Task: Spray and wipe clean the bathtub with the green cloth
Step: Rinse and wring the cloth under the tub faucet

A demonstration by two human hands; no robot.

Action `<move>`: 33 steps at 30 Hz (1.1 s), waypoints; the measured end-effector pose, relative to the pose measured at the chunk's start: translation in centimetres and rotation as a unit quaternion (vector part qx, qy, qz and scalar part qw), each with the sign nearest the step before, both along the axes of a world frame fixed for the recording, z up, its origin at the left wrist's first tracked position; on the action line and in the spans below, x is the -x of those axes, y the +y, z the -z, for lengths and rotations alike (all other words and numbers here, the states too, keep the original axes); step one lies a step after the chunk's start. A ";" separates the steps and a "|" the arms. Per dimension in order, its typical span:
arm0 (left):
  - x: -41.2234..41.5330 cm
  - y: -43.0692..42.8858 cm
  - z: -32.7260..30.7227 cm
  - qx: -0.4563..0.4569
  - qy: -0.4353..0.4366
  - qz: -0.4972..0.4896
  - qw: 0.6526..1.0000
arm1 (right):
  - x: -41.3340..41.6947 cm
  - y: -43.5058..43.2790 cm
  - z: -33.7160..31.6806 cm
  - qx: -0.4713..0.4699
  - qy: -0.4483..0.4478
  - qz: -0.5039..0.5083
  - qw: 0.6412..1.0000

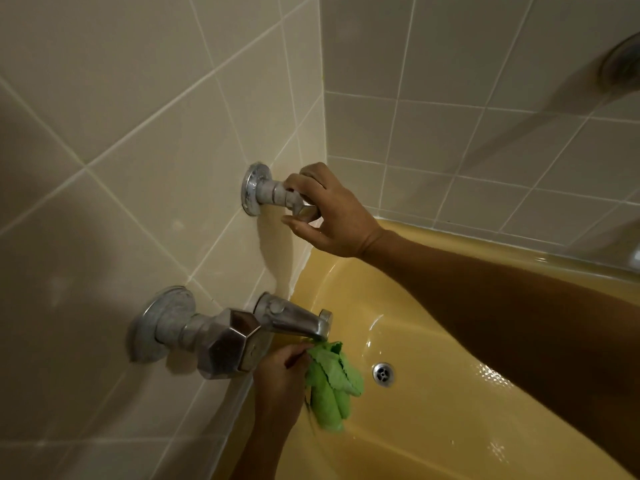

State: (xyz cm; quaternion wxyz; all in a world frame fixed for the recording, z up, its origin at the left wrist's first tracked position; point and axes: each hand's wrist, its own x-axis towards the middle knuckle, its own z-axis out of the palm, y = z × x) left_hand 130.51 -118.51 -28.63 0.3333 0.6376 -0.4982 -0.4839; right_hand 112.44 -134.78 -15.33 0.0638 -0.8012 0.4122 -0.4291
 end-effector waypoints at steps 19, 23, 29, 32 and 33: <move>1.5 1.0 0.4 -0.007 -0.001 -0.057 0.998 | 2.1 2.2 -2.1 0.025 0.107 -0.015 0.994; 1.6 1.4 0.6 -0.002 -0.001 -0.060 0.998 | 2.9 3.4 -1.6 -0.055 0.064 -0.006 0.996; 1.3 1.2 1.3 -0.020 0.010 -0.073 0.997 | 0.0 4.4 -5.5 -0.594 -0.501 -0.080 0.625; 1.0 1.0 1.7 -0.018 0.004 -0.067 0.998 | -0.7 3.7 -6.6 -0.597 -0.601 -0.063 0.528; 0.8 0.9 1.8 -0.016 0.001 -0.066 0.998 | -0.7 3.4 -6.6 -0.592 -0.597 -0.058 0.538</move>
